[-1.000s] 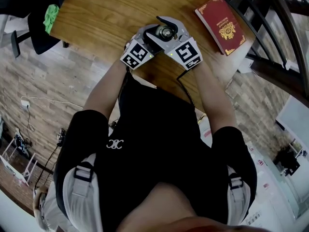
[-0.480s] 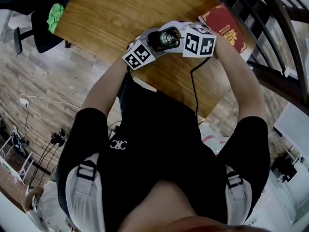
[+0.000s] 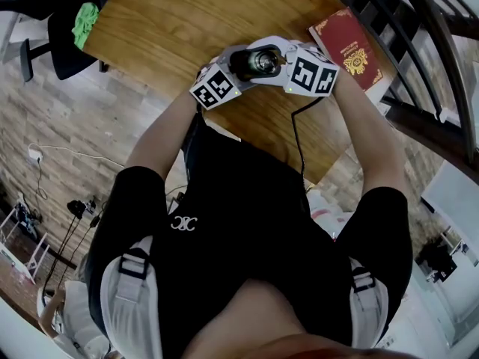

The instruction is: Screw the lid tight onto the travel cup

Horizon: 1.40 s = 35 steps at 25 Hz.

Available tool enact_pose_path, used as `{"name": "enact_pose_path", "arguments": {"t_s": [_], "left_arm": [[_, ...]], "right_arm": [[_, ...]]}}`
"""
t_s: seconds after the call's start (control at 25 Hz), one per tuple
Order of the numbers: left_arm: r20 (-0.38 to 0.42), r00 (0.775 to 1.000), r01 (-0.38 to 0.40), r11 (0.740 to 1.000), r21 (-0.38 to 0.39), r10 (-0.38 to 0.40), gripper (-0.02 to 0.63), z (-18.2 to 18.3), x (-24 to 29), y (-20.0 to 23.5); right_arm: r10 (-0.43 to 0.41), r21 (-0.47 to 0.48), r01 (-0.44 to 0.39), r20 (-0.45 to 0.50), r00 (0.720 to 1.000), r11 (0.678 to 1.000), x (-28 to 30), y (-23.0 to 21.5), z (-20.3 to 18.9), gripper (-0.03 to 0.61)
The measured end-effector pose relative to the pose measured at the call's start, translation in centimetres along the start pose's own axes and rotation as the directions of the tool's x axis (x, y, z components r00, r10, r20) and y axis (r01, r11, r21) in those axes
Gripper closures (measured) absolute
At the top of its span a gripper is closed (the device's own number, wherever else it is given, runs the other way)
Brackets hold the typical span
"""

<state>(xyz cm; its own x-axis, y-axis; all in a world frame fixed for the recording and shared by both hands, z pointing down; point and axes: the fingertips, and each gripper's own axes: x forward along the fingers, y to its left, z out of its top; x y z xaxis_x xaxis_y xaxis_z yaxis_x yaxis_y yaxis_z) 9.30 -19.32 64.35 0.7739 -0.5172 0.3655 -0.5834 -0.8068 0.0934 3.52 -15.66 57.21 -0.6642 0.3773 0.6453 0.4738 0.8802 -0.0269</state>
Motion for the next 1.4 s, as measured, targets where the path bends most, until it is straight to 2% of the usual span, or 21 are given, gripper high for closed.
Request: {"name": "enact_pose_path", "arguments": {"t_s": [0.08, 0.12, 0.2, 0.32, 0.48, 0.64, 0.8, 0.92, 1.08, 1.16, 1.24, 1.32, 1.4], "left_arm": [[0.004, 1.000, -0.002, 1.000, -0.001, 0.002, 0.215, 0.1, -0.1, 0.0], [0.005, 1.000, -0.005, 1.000, -0.003, 0.005, 0.215, 0.1, -0.2, 0.0], [0.004, 1.000, -0.013, 1.000, -0.007, 0.013, 0.215, 0.0, -0.2, 0.0], [0.000, 1.000, -0.017, 1.000, -0.010, 0.017, 0.215, -0.1, -0.1, 0.0], [-0.004, 1.000, -0.024, 1.000, -0.012, 0.024, 0.215, -0.1, -0.1, 0.1], [-0.003, 0.999, -0.037, 0.999, -0.015, 0.037, 0.215, -0.1, -0.2, 0.1], [-0.004, 0.999, -0.048, 0.999, -0.018, 0.048, 0.213, -0.2, -0.1, 0.2], [-0.005, 0.999, -0.051, 0.998, -0.022, 0.051, 0.215, -0.2, -0.1, 0.2], [-0.006, 0.999, -0.054, 0.998, -0.023, 0.054, 0.213, -0.2, 0.0, 0.2], [-0.007, 0.998, -0.055, 0.998, -0.025, 0.055, 0.214, -0.2, 0.0, 0.2], [-0.008, 0.998, -0.056, 0.998, -0.027, 0.055, 0.215, -0.2, 0.0, 0.3], [-0.009, 0.998, -0.055, 0.998, -0.027, 0.055, 0.215, -0.1, 0.0, 0.3], [-0.007, 0.999, -0.054, 0.998, -0.029, 0.053, 0.215, -0.1, 0.0, 0.3]], "right_arm": [[-0.116, 0.067, 0.110, 0.086, 0.990, 0.992, -0.4, -0.7, 0.6, 0.308], [-0.180, 0.110, 0.166, 0.131, 0.975, 0.980, -0.7, -1.2, 1.0, 0.308], [-0.305, 0.192, 0.268, 0.196, 0.932, 0.944, -1.2, -2.0, 1.4, 0.308], [-0.460, 0.282, 0.395, 0.228, 0.858, 0.875, -1.9, -2.8, 1.4, 0.308], [-0.617, 0.390, 0.511, 0.224, 0.755, 0.766, -2.7, -3.7, 1.3, 0.308], [-0.730, 0.465, 0.597, 0.181, 0.659, 0.654, -3.2, -4.2, 0.9, 0.308], [-0.819, 0.537, 0.656, 0.123, 0.561, 0.530, -3.8, -4.8, 0.3, 0.307], [-0.874, 0.587, 0.688, 0.071, 0.481, 0.426, -4.2, -5.0, 0.0, 0.307], [-0.923, 0.615, 0.730, -0.009, 0.386, 0.299, -4.8, -5.3, -0.5, 0.307], [-0.931, 0.616, 0.741, -0.031, 0.364, 0.269, -4.8, -5.4, -0.7, 0.307], [-0.932, 0.616, 0.741, -0.031, 0.362, 0.268, -4.8, -5.4, -0.7, 0.307], [-0.926, 0.619, 0.732, -0.018, 0.377, 0.286, -4.8, -5.4, -0.6, 0.307], [-0.907, 0.630, 0.700, 0.015, 0.421, 0.336, -4.7, -5.1, -0.4, 0.307]]}}
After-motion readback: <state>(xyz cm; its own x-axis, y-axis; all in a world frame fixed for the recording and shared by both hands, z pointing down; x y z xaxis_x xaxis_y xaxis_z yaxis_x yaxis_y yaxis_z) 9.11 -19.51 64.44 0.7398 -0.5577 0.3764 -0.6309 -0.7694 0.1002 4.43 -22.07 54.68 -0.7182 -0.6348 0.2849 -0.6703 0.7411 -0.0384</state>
